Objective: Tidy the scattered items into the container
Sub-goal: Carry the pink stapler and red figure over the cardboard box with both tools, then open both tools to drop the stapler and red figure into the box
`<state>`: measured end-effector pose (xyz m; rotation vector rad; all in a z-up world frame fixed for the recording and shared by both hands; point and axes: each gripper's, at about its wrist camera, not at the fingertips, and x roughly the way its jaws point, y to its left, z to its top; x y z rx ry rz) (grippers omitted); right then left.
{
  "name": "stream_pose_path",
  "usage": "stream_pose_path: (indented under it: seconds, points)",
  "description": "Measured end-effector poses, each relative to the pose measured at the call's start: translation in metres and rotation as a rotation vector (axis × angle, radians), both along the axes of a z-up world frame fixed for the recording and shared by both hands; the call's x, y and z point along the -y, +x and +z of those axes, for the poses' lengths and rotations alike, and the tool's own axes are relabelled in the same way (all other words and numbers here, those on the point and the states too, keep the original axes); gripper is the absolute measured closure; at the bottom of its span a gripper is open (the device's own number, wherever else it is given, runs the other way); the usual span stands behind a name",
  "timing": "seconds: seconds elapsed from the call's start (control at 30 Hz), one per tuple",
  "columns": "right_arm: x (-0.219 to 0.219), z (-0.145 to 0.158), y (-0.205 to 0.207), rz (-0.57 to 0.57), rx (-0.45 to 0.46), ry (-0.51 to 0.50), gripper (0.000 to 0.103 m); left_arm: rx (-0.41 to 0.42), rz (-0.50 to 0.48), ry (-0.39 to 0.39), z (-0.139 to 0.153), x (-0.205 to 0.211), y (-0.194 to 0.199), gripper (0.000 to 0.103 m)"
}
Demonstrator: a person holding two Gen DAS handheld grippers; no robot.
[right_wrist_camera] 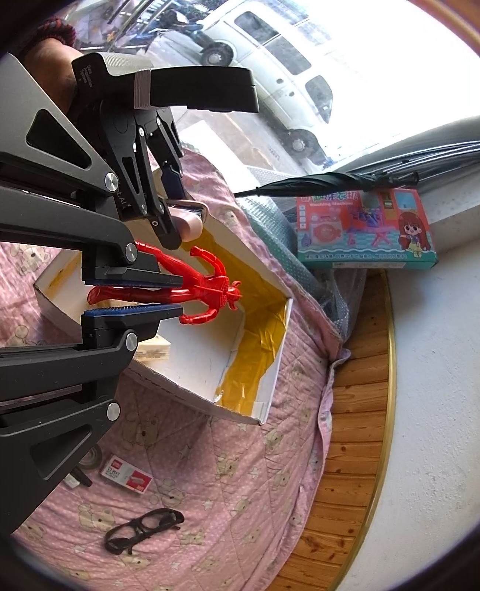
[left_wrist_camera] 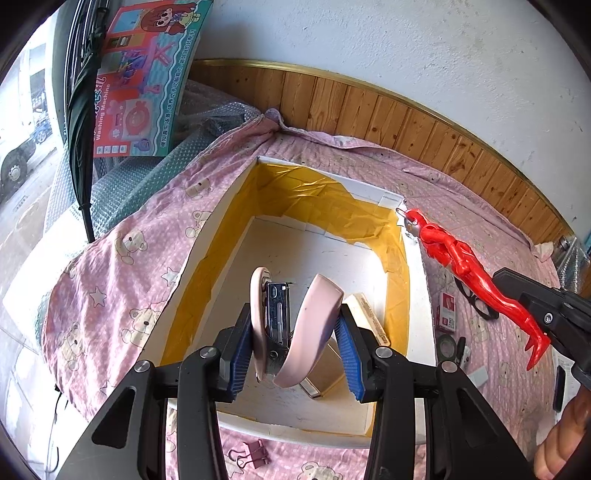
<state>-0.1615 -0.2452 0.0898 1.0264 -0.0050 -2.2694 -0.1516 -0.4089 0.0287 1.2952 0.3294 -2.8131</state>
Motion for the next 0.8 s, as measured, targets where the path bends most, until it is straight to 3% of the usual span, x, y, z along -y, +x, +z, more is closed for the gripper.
stream_pose_path:
  seconds: [0.8]
  points:
    - [0.046, -0.060, -0.094, -0.010, 0.054, 0.162, 0.094, 0.121, -0.008, 0.021, -0.041, 0.012, -0.037, 0.059]
